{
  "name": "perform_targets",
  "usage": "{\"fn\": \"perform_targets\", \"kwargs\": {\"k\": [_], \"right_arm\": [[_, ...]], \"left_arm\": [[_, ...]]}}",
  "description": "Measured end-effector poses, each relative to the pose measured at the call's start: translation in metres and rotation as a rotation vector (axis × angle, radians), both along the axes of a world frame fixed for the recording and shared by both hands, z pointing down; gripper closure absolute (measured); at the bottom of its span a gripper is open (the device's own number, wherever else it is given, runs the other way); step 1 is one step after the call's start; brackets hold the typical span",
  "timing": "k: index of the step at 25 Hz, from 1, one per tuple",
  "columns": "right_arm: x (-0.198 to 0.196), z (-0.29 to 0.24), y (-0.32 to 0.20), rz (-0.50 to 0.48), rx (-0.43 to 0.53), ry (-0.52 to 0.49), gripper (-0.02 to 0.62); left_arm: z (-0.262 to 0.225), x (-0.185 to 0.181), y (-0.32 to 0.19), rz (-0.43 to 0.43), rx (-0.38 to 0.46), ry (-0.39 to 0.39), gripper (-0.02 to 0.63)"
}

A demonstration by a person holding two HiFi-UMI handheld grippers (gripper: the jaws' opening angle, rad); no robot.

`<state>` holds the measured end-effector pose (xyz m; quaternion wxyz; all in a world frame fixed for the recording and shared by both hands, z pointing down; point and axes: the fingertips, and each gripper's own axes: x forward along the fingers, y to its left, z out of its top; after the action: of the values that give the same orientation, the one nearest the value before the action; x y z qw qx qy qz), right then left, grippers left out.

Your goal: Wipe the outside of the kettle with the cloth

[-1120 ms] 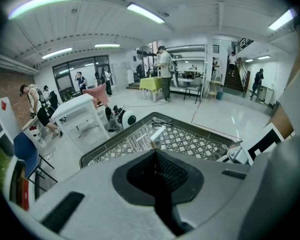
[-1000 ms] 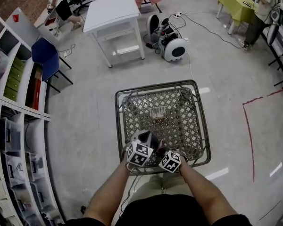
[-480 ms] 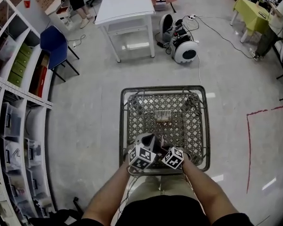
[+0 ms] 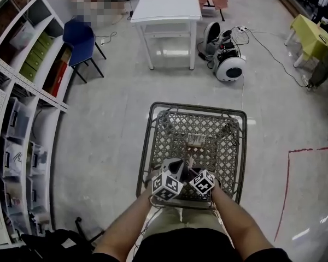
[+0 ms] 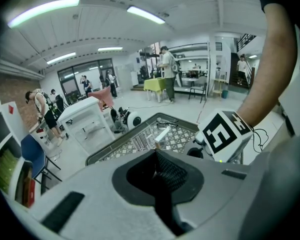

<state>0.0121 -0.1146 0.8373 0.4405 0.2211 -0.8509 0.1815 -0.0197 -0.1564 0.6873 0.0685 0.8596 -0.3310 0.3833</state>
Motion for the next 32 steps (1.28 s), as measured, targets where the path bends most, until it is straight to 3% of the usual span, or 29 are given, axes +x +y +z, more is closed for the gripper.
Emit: {"fn": "perform_targets", "kwargs": {"k": [11,19,26,29,32], "right_arm": [[0.047,-0.084,-0.018,0.223,0.057,-0.173,0.571],[0.124,-0.132,0.005,0.344,0.134,-0.165,0.571],[0.168,-0.142,0.022,0.461,0.163,-0.167,0.571],[0.177,-0.138,0.027,0.486,0.157,-0.154,0.562],[0.181,-0.137,0.029,0.5,0.155,-0.142,0.505]], "left_arm": [[0.002,-0.01,-0.004,-0.014,0.0,-0.005,0.597],[-0.001,-0.006,-0.003,-0.009,0.015,0.006,0.597],[-0.059,-0.022,-0.006,-0.17,0.176,0.172,0.598],[-0.08,-0.033,0.011,-0.2,0.187,0.241,0.597],[-0.098,-0.044,0.029,-0.209,0.186,0.275,0.597]]}}
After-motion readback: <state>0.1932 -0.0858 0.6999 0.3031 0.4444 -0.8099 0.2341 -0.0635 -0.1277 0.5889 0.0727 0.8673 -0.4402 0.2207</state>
